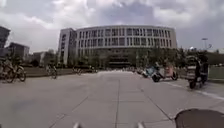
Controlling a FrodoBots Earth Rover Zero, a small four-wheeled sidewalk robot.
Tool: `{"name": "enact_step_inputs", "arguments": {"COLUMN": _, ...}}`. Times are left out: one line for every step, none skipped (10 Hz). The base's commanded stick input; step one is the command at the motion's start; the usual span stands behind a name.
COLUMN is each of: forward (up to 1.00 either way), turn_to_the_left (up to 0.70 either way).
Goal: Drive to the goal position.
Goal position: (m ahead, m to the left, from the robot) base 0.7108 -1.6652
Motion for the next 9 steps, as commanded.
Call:
{"name": "enact_step_inputs", "arguments": {"forward": 0.60, "turn_to_the_left": -0.09}}
{"name": "enact_step_inputs", "arguments": {"forward": 0.60, "turn_to_the_left": -0.11}}
{"name": "enact_step_inputs", "arguments": {"forward": 0.60, "turn_to_the_left": -0.04}}
{"name": "enact_step_inputs", "arguments": {"forward": 0.60, "turn_to_the_left": 0.00}}
{"name": "enact_step_inputs", "arguments": {"forward": 0.60, "turn_to_the_left": 0.00}}
{"name": "enact_step_inputs", "arguments": {"forward": 0.60, "turn_to_the_left": 0.00}}
{"name": "enact_step_inputs", "arguments": {"forward": 0.60, "turn_to_the_left": 0.00}}
{"name": "enact_step_inputs", "arguments": {"forward": 0.60, "turn_to_the_left": 0.00}}
{"name": "enact_step_inputs", "arguments": {"forward": 0.60, "turn_to_the_left": 0.00}}
